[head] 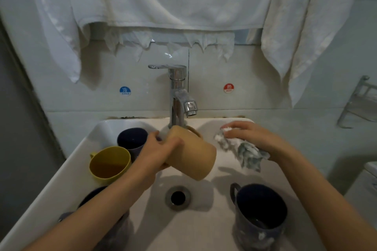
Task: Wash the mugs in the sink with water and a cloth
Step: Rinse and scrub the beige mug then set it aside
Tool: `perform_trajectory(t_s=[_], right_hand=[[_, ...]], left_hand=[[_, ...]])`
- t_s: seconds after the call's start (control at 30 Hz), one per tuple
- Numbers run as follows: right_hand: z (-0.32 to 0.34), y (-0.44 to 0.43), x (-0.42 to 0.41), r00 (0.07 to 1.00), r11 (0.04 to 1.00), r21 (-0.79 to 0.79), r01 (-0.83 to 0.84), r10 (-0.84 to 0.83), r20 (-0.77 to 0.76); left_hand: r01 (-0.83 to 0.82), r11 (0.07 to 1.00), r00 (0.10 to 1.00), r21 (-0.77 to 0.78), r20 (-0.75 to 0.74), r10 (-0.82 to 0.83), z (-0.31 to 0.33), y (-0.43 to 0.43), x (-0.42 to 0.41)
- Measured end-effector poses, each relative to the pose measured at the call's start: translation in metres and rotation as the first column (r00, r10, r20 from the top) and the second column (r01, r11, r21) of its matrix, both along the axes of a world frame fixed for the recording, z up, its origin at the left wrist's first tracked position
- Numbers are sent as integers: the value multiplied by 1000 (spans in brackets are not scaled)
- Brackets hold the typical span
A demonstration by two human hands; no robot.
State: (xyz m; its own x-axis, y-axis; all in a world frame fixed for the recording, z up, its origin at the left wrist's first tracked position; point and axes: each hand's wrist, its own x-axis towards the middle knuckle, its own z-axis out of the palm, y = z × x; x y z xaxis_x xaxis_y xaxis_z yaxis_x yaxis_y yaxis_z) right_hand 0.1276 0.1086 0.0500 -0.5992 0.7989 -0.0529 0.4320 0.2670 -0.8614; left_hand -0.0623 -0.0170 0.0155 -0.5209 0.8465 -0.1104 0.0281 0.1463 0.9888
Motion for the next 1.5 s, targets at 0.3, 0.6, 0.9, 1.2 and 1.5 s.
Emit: perform_trajectory(t_s=[0.3,0.6,0.9,1.2,1.5], right_hand=[[-11,-8,-9,994,915,-402,34,-71,-78],[-13,-14,-22,990,974,-223,26,-56,-129],[-12,-11,-22,985,965,-261,-7,-38,-168],[-12,-12,-18,970,927,-305,-219,171,-174],[-23,-29,-33,849,694,-688,-211,-218,-481]], left_hand=[[221,975,973,41,57,-223,-8,1,-1],[239,970,216,-33,-973,-86,-16,-7,4],[262,958,157,-119,-974,-164,-19,-8,5],[289,955,122,-66,-987,-106,-18,-7,-1],[202,975,-164,94,-978,129,-15,-3,10]])
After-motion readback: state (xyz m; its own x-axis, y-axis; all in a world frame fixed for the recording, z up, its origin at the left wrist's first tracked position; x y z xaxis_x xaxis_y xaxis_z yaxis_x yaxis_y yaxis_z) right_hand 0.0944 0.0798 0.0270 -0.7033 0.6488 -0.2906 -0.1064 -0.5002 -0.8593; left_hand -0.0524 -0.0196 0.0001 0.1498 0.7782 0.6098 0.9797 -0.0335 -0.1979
